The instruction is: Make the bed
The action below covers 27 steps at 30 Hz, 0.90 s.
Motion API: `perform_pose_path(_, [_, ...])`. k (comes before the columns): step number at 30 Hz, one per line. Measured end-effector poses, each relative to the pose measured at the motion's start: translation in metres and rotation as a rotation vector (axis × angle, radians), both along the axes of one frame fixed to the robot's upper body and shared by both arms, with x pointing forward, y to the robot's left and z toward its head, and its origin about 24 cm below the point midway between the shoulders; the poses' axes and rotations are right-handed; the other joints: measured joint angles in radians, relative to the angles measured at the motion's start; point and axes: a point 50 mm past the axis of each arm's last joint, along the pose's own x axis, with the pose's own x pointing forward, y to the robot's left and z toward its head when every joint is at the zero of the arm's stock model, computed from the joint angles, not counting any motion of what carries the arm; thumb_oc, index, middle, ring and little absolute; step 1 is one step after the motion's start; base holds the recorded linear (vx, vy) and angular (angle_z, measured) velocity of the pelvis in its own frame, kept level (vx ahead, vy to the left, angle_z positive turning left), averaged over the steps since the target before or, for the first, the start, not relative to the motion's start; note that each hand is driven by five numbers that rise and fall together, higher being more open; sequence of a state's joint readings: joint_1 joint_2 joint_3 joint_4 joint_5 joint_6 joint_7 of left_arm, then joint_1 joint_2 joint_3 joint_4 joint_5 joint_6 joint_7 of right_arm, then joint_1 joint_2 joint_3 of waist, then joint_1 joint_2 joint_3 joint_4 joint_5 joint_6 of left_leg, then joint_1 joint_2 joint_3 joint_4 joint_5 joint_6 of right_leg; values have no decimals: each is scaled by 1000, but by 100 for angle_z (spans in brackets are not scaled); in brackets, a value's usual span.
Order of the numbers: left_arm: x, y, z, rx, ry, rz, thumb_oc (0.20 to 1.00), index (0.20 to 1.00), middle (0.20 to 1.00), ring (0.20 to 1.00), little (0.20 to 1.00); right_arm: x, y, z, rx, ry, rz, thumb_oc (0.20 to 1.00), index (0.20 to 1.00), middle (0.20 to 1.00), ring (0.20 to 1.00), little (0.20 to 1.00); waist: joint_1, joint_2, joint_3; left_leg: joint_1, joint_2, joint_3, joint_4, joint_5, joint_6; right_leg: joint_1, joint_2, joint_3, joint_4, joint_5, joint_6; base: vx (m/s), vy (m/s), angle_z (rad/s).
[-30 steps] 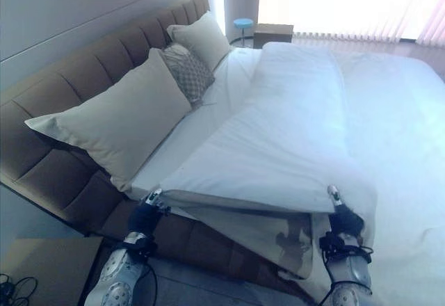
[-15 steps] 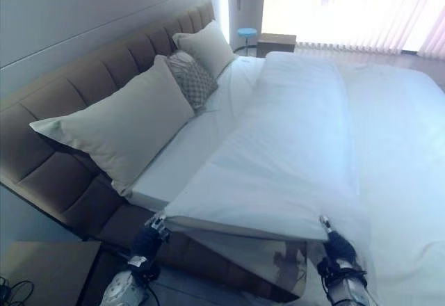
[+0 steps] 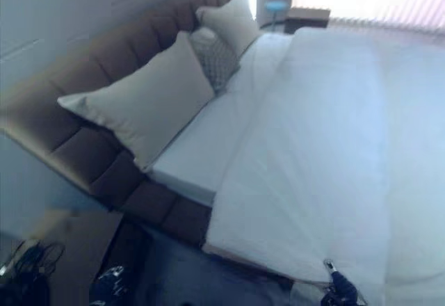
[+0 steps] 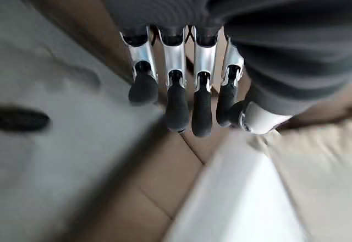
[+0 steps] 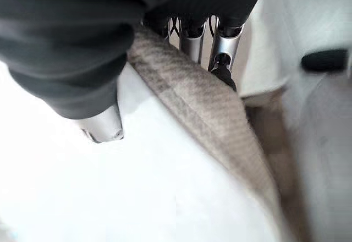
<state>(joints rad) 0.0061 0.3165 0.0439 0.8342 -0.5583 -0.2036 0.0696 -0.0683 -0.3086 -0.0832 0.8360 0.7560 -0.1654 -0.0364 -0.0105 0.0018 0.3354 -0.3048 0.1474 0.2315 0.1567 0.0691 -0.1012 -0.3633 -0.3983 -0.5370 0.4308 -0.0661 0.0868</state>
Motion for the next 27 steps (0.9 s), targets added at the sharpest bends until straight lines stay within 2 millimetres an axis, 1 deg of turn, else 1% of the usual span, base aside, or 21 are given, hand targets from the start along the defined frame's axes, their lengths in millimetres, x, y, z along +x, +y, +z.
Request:
perform_pose_path(1, [6,1,2,13,-5,-6,200,200,200,200,200,8,0,4,-6,-17,3,200,200,200,200,200,-1,-8,22,-37,0,-6,25,1,3,-33,-4,11,17,-1,-1,-262,-63,14])
perform_pose_path(2, [19,4,8,47,-6,-30,200,200,200,200,200,27,-2,16,-20,-63,11,200,200,200,200,200,-1,-17,79,-104,1,-16,70,-7,5,-86,-18,18,49,-4,-13,-169,-51,20])
perform_pose_path(3, [34,4,16,60,-41,-32,200,200,200,200,200,45,-2,28,-29,-105,10,200,200,200,200,200,0,-29,158,-150,6,-15,92,1,16,-120,-22,21,73,2,-14,-237,-73,26])
perform_pose_path(4, [42,2,21,67,-59,-43,200,200,200,200,200,51,-2,33,-36,-125,11,200,200,200,200,200,-6,-36,187,-174,4,-19,108,2,17,-140,-29,29,81,-1,-21,-210,-49,26])
perform_pose_path(5, [54,-2,28,80,-84,-74,200,200,200,200,200,57,-5,40,-51,-142,11,200,200,200,200,200,-6,-40,203,-241,10,-23,126,7,24,-205,-32,43,106,-1,-18,-199,-32,23])
perform_pose_path(6, [64,-4,36,114,-108,-114,200,200,200,200,200,64,-10,49,-96,-162,27,200,200,200,200,200,-3,-38,192,-349,10,-36,176,-2,30,-310,-42,72,143,-13,-20,-180,-19,17])
perform_pose_path(7, [72,-3,43,129,-134,-123,200,200,200,200,200,71,-13,58,-118,-184,34,200,200,200,200,200,-4,-43,195,-401,9,-40,198,-2,31,-358,-43,77,163,-16,-26,-143,-16,14])
perform_pose_path(9, [92,5,63,187,-178,-128,200,200,200,200,200,98,-18,87,-163,-256,33,200,200,200,200,200,-17,-44,214,-569,10,-46,275,0,46,-519,-62,92,226,-18,-55,-97,-18,9])
perform_pose_path(10, [95,6,67,199,-184,-126,200,200,200,200,200,105,-17,93,-164,-268,32,200,200,200,200,200,-21,-44,217,-598,10,-46,297,-5,44,-543,-63,95,239,-16,-64,-72,-33,-4])
perform_pose_path(12, [105,7,73,247,-171,-157,200,200,200,200,200,120,-15,106,-204,-263,56,200,200,200,200,200,-24,-44,215,-676,26,-45,394,-55,51,-620,-74,125,306,-41,-65,-41,-15,-15])
perform_pose_path(13, [118,6,86,290,-193,-181,200,200,200,200,200,132,-15,120,-272,-263,95,200,200,200,200,200,-28,-40,210,-745,31,-50,472,-73,47,-694,-81,155,360,-53,-68,-11,7,-19])
perform_pose_path(14, [133,6,101,347,-210,-218,200,200,200,200,200,144,-22,143,-353,-285,114,200,200,200,200,200,-27,-33,213,-833,38,-58,554,-108,50,-783,-93,182,429,-74,-78,2,5,-17])
perform_pose_path(15, [139,7,110,361,-234,-222,200,200,200,200,200,150,-22,154,-368,-309,117,200,200,200,200,200,-25,-30,214,-868,42,-62,580,-115,51,-816,-99,188,448,-77,-83,26,-26,-16])
perform_pose_path(16, [154,7,132,395,-287,-220,200,200,200,200,200,157,-22,171,-400,-346,119,200,200,200,200,200,-28,-28,217,-941,54,-69,643,-128,52,-887,-100,203,495,-86,-93,35,-34,-12])
perform_pose_path(17, [159,6,139,412,-304,-231,200,200,200,200,200,159,-22,174,-409,-350,122,200,200,200,200,200,-26,-29,217,-963,60,-72,666,-135,52,-907,-103,205,514,-90,-98,56,-37,-13])
perform_pose_path(18, [167,0,149,433,-332,-252,200,200,200,200,200,162,-20,177,-426,-351,131,256,256,256,256,256,-27,-28,217,-993,70,-78,702,-157,53,-937,-108,214,550,-105,-103,50,-26,-8])
perform_pose_path(19, [170,-3,152,434,-341,-261,200,200,200,200,200,162,-20,178,-433,-348,134,649,649,649,649,649,-26,-28,216,-998,72,-77,713,-164,55,-946,-109,218,560,-111,-102,49,-23,-10])
perform_pose_path(20, [174,-10,154,433,-350,-279,200,200,200,200,200,164,-20,178,-464,-321,153,1000,1000,1000,1000,1000,-27,-28,216,-1001,77,-73,726,-172,51,-960,-111,227,569,-119,-108,37,-40,-12])
perform_pose_path(21, [175,-11,154,445,-340,-289,865,865,865,865,865,164,-21,176,-486,-297,167,1000,1000,1000,1000,1000,-26,-28,216,-1000,81,-71,728,-173,49,-961,-111,227,569,-118,-109,30,-38,-16])
perform_pose_path(22, [177,-13,153,487,-318,-313,1000,1000,1000,1000,1000,164,-20,172,-511,-255,190,1000,1000,1000,1000,1000,-27,-28,216,-998,84,-72,726,-175,47,-962,-113,226,568,-117,-111,16,-32,-12])
perform_pose_path(27, [175,-21,140,655,-210,-409,1000,1000,1000,1000,1000,150,-29,143,-549,-94,211,1000,1000,1000,1000,1000,-21,-27,215,-941,77,-45,662,-163,46,-931,-112,219,523,-104,-112,-25,-16,-5])
